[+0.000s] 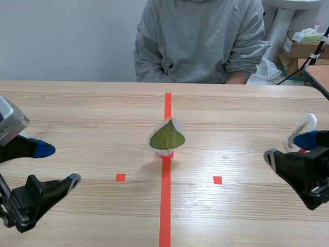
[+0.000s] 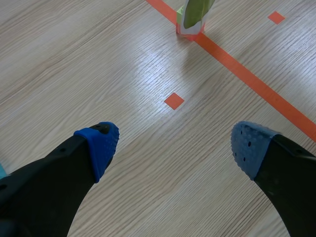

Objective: Do the leaf sorting experiment

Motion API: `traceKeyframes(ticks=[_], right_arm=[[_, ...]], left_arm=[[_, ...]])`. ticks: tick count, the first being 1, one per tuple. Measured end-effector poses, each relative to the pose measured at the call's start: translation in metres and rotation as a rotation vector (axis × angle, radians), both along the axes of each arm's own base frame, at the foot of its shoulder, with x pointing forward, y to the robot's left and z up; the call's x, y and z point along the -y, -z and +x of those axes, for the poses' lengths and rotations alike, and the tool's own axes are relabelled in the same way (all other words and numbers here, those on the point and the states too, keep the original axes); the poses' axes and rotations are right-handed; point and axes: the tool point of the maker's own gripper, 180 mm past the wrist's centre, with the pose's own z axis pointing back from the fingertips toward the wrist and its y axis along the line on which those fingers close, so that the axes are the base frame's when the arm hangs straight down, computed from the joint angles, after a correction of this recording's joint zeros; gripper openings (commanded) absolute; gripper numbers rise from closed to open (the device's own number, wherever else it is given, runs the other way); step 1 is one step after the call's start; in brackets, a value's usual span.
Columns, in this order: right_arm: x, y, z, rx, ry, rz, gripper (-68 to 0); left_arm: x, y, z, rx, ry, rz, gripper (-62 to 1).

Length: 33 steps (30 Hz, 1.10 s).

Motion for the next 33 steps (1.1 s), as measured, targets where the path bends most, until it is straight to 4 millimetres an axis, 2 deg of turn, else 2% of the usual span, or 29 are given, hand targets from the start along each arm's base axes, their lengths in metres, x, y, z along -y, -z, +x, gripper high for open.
traceKeyframes(ticks=[5,9,19,24,33], right_arm=[[0.0,0.0,0.0,0.0,0.0,0.0,-26.4],[0.0,0.0,0.0,0.0,0.0,0.0,-26.4],[0.0,0.0,0.0,0.0,0.0,0.0,-26.4],[0.0,0.0,0.0,0.0,0.0,0.0,-26.4],[0.0,0.0,0.0,0.0,0.0,0.0,-26.4]], left_arm=[[0.0,-0.001,0.002,0.005,0.0,0.0,-11.9],[0.001,-0.003,0.015,0.028,0.003,-0.005,-11.9],[0.004,0.04,0.054,-0.041,0.061,0.006,-11.9],[0.018,0.049,0.075,-0.045,0.111,0.013,-11.9],[0.046,0.066,0.1,-0.067,0.179,0.029,-11.9]])
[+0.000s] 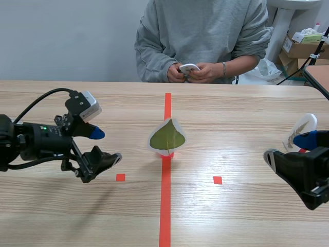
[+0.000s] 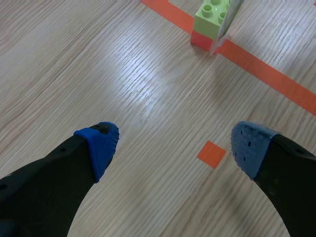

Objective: Do the leaf sorting experiment

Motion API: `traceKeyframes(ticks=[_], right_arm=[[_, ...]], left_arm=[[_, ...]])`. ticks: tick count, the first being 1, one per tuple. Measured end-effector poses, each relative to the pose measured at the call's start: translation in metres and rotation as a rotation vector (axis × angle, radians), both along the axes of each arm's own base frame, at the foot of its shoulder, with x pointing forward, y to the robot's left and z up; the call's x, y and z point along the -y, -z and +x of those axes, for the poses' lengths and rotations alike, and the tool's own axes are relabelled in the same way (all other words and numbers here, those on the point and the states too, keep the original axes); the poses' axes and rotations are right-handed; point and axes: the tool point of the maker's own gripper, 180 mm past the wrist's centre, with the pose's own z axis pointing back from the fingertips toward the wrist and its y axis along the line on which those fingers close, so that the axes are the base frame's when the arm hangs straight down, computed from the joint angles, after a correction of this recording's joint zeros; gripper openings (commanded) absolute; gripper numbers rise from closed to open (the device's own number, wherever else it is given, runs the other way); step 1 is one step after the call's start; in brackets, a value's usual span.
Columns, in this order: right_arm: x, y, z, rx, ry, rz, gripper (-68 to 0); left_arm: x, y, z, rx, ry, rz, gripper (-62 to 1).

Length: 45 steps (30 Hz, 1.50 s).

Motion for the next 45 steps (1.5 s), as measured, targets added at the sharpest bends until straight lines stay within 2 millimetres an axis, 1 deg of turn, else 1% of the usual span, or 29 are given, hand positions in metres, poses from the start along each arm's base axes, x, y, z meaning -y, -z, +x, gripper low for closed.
traceKeyframes(ticks=[6,13,19,22,24,30,37,38,39,42,45], right_arm=[[0.0,0.0,0.0,0.0,0.0,0.0,-26.4],[0.0,0.0,0.0,0.0,0.0,0.0,-26.4],[0.0,0.0,0.0,0.0,0.0,0.0,-26.4],[0.0,0.0,0.0,0.0,0.0,0.0,-26.4],[0.0,0.0,0.0,0.0,0.0,0.0,-26.4],[0.0,0.0,0.0,0.0,0.0,0.0,-26.4],[0.0,0.0,0.0,0.0,0.0,0.0,-26.4],[0.0,0.0,0.0,0.0,0.0,0.0,-26.4],[0.0,0.0,0.0,0.0,0.0,0.0,-26.4],[0.0,0.0,0.0,0.0,0.0,0.0,-26.4],[0.0,0.0,0.0,0.0,0.0,0.0,-26.4]], left_arm=[[0.032,0.008,0.009,-0.014,0.061,-0.001,-11.9],[0.069,0.002,0.023,-0.002,0.084,-0.074,-11.9],[0.096,-0.002,0.034,0.005,0.062,-0.156,-11.9],[0.103,-0.003,0.039,0.019,0.036,-0.193,-11.9],[0.105,0.0,0.04,0.031,0.047,-0.18,-11.9],[0.1,0.005,0.041,0.038,0.024,-0.206,-11.9],[0.099,0.01,0.039,0.039,0.035,-0.179,-12.1],[0.099,0.01,0.039,0.039,0.035,-0.179,-13.9],[0.098,0.01,0.039,0.039,0.035,-0.179,-17.6],[0.098,0.01,0.039,0.039,0.035,-0.179,-32.6],[0.098,0.01,0.039,0.039,0.035,-0.18,-44.7]])
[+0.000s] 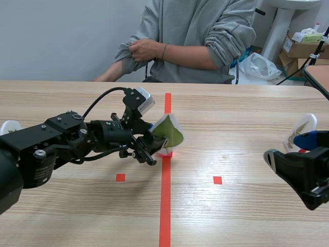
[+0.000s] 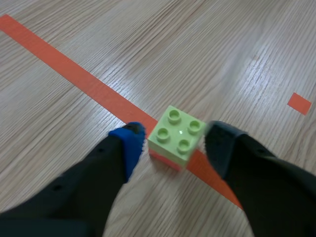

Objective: Do the leaf sorting experiment

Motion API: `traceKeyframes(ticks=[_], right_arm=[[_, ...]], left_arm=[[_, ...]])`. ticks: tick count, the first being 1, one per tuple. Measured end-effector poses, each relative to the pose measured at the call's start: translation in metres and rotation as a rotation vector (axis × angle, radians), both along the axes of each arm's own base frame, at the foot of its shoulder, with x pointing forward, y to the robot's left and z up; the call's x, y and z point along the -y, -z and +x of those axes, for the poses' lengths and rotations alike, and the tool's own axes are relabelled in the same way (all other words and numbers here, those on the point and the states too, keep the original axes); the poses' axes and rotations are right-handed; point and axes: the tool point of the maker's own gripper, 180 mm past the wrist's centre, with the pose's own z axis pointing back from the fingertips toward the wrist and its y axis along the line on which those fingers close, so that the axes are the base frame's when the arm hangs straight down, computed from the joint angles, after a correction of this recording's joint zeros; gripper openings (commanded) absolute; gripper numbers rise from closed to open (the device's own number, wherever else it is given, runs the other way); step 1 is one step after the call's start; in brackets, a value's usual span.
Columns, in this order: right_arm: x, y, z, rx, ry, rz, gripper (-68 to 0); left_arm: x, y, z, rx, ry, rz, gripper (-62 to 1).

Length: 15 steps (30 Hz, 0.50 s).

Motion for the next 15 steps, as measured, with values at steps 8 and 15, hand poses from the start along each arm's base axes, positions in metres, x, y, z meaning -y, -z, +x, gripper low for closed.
traceKeyframes(ticks=[8,15], right_arm=[[0.0,0.0,0.0,0.0,0.0,0.0,-26.4],[0.0,0.0,0.0,0.0,0.0,0.0,-26.4]], left_arm=[[0.0001,-0.0003,0.0002,-0.001,-0.002,-0.003,-56.8],[0.0007,-0.0001,-0.001,-0.005,0.003,-0.005,-56.7]])
